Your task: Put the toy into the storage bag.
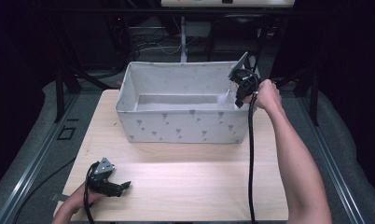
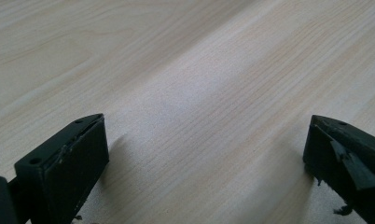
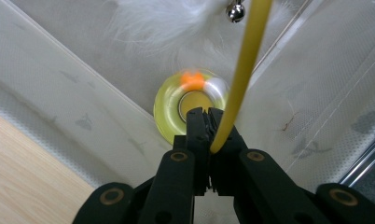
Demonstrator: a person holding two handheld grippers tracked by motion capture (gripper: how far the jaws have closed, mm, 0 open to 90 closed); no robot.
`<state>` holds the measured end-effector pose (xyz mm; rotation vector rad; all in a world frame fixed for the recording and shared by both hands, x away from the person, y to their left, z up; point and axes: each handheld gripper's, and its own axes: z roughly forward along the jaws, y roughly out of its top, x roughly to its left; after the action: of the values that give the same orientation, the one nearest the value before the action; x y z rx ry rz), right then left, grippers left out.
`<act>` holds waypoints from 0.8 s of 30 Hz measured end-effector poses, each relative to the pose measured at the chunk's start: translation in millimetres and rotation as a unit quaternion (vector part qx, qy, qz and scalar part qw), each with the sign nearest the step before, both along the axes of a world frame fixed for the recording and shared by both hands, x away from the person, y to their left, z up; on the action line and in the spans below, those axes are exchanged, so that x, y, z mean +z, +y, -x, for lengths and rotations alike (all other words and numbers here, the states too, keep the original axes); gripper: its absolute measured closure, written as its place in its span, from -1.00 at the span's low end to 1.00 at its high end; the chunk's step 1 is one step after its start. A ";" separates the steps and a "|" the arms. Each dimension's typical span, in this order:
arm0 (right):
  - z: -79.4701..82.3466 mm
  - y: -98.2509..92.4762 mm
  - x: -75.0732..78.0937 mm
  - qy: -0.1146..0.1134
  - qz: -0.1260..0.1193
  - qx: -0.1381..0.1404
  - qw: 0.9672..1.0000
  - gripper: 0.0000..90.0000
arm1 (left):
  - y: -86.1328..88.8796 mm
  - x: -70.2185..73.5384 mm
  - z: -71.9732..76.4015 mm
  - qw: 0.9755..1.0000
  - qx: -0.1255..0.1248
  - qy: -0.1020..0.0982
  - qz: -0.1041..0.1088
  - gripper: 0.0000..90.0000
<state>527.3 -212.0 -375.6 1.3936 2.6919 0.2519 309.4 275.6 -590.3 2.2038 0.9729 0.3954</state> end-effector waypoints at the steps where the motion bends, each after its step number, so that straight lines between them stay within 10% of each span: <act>1: -0.3 -0.2 -1.8 -0.002 -0.004 -0.001 1.000 0.95 | 0.0 0.0 0.0 1.000 0.000 0.000 0.000 -1.00; 15: -2.2 -1.9 -11.1 0.012 -0.002 -0.008 1.000 0.94 | 0.0 0.0 0.0 1.000 0.000 0.000 0.000 -1.00; 24: 0.7 -2.1 13.5 -0.012 -0.015 -0.010 1.000 0.69 | 0.0 0.0 0.1 1.000 0.000 0.000 0.000 -1.00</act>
<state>526.5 -214.1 -362.1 1.4174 2.6644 0.3072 309.3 275.5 -590.3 2.2041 0.9734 0.3954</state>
